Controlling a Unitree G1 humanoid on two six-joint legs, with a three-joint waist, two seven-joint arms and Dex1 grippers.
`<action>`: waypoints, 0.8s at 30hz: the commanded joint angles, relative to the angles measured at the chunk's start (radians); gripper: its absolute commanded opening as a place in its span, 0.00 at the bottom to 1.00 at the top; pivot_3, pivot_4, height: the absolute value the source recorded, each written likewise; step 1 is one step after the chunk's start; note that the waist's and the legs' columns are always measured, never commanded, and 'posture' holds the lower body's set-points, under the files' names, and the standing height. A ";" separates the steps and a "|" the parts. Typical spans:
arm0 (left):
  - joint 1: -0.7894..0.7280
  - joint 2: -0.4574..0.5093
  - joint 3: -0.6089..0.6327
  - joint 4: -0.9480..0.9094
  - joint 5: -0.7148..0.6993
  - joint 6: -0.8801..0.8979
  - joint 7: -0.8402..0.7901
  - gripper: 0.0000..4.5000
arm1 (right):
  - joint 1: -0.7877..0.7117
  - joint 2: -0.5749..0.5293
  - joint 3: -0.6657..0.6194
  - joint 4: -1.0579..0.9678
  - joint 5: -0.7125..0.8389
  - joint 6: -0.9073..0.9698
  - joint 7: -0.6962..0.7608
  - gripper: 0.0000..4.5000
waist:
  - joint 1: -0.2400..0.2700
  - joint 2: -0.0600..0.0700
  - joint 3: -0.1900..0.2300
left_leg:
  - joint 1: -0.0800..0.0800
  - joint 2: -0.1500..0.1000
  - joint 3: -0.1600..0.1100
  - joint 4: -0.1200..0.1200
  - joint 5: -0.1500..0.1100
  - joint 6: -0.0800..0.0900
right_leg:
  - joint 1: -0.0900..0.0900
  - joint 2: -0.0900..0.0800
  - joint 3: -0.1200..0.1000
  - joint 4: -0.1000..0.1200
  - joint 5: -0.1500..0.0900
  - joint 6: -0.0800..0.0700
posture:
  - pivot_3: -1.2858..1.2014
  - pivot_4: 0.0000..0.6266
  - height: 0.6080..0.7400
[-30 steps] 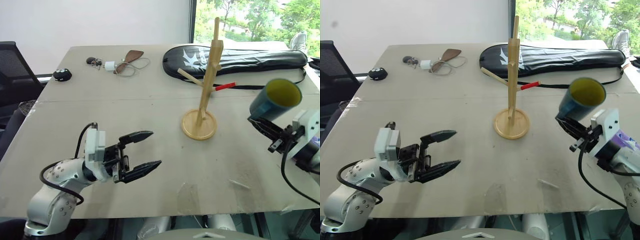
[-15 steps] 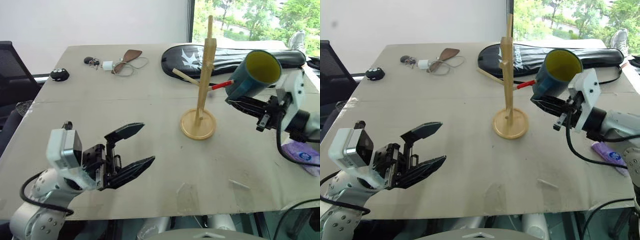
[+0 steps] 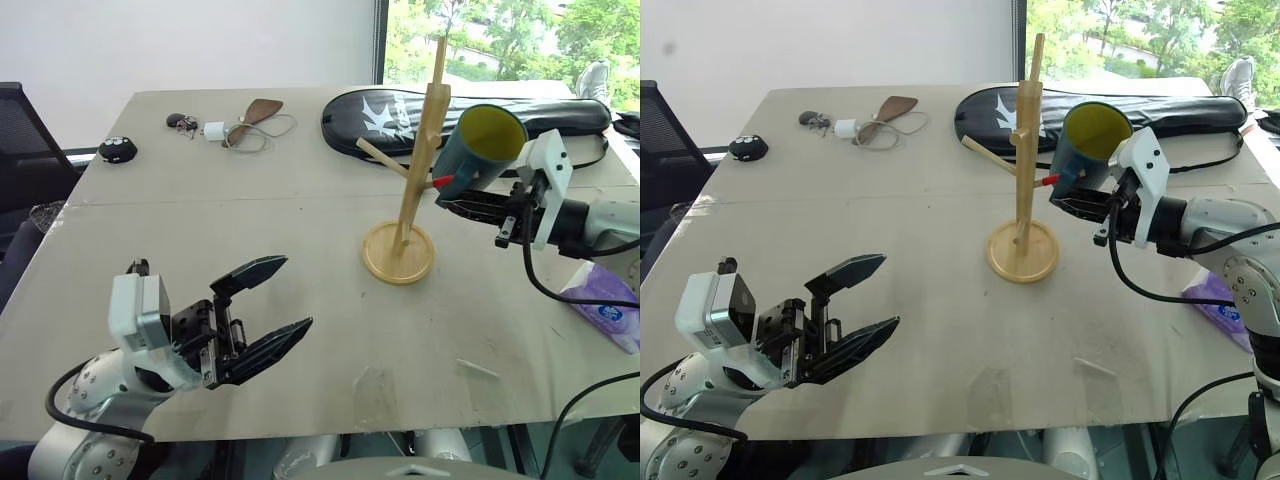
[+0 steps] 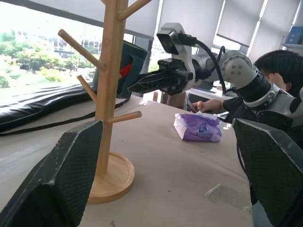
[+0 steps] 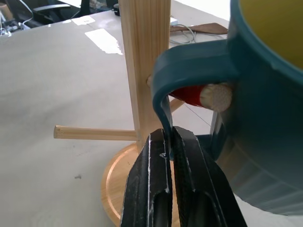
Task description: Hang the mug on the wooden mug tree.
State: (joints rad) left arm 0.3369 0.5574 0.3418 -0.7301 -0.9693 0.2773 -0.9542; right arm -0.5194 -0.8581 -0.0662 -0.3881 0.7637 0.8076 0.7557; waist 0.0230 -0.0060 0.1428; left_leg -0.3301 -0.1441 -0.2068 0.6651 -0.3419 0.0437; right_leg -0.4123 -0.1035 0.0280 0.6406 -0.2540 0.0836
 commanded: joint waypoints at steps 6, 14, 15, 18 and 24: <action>0.015 -0.001 0.034 -0.033 -0.033 -0.023 0.021 1.00 | 0.009 -0.016 -0.047 -0.048 -0.004 -0.002 0.047 0.29 | -0.002 0.000 0.000 | 0.000 0.000 0.000 0.000 0.000 0.000 | 0.000 0.000 0.000 0.000 0.000 0.000 | 0.52 0.24 1.00; -0.012 0.016 0.016 -0.006 -0.041 0.010 0.041 1.00 | 0.266 -0.057 -0.351 -0.211 0.194 0.064 0.064 0.95 | 0.019 0.000 0.000 | -0.001 0.000 0.000 0.000 0.000 0.001 | 0.000 0.000 0.000 -0.001 0.000 0.000 | 0.52 0.24 1.00; -0.014 0.029 0.005 0.000 -0.045 0.038 0.059 1.00 | 0.315 -0.058 -0.396 -0.228 0.212 0.067 0.066 0.95 | 0.022 0.000 0.000 | -0.001 0.000 0.000 0.000 -0.001 0.001 | 0.000 0.000 -0.001 -0.001 0.000 0.000 | 0.52 0.24 1.00; -0.005 0.072 -0.034 0.020 0.015 0.107 0.104 1.00 | 0.488 -0.013 -0.496 -0.270 0.210 0.044 0.048 0.95 | 0.022 -0.001 0.000 | -0.001 0.000 0.000 0.000 -0.001 0.001 | 0.000 0.000 0.000 0.000 0.000 0.000 | 0.52 0.24 1.00; 0.028 0.084 -0.084 0.089 0.192 0.105 0.159 1.00 | 0.870 0.122 -0.494 -0.240 -0.073 -0.226 0.103 0.95 | 0.020 0.000 0.000 | 0.000 0.000 0.002 0.000 -0.001 0.001 | 0.000 0.000 0.001 0.000 0.000 0.000 | 0.52 0.24 1.00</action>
State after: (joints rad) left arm 0.3580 0.6421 0.2532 -0.6487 -0.7974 0.3927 -0.8000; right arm 0.3285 -0.7534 -0.5437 -0.6271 0.7445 0.6676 0.8431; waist 0.0434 -0.0062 0.1426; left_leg -0.3291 -0.1442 -0.2041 0.6652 -0.3428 0.0451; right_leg -0.4121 -0.1030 0.0302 0.6413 -0.2538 0.0841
